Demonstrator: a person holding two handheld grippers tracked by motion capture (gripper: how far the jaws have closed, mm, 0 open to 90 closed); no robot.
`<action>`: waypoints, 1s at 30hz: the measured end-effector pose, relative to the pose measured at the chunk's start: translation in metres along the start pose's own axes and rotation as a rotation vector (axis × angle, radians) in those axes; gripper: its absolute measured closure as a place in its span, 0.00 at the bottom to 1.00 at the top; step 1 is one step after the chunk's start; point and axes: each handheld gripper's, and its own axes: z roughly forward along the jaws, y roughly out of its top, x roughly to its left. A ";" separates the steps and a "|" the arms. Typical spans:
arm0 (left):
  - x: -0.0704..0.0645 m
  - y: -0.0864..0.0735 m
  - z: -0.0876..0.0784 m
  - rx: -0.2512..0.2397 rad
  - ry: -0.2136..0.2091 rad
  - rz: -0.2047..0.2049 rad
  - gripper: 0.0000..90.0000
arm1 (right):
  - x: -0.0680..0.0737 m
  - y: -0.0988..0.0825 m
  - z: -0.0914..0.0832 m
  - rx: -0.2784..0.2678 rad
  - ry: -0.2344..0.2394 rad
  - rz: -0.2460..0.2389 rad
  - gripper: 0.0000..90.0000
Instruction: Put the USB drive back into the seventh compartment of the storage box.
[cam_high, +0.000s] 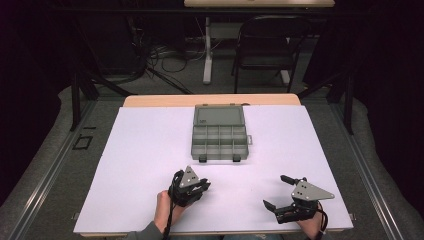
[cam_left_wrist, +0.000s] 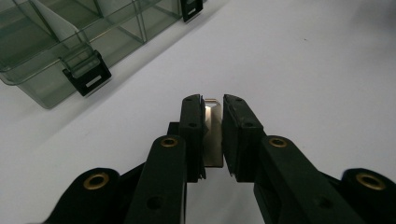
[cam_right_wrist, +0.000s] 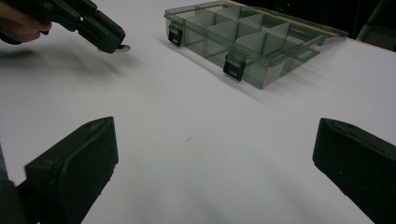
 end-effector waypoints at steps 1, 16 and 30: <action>0.000 0.000 -0.001 0.000 0.002 -0.001 0.87 | 0.000 0.000 0.000 0.000 0.000 0.000 0.00; 0.003 0.008 -0.010 -0.039 0.008 0.010 0.87 | 0.000 0.000 0.001 0.005 0.002 0.004 0.00; 0.005 0.017 -0.019 -0.084 0.015 0.009 0.87 | 0.000 0.000 0.002 0.008 0.001 0.002 0.00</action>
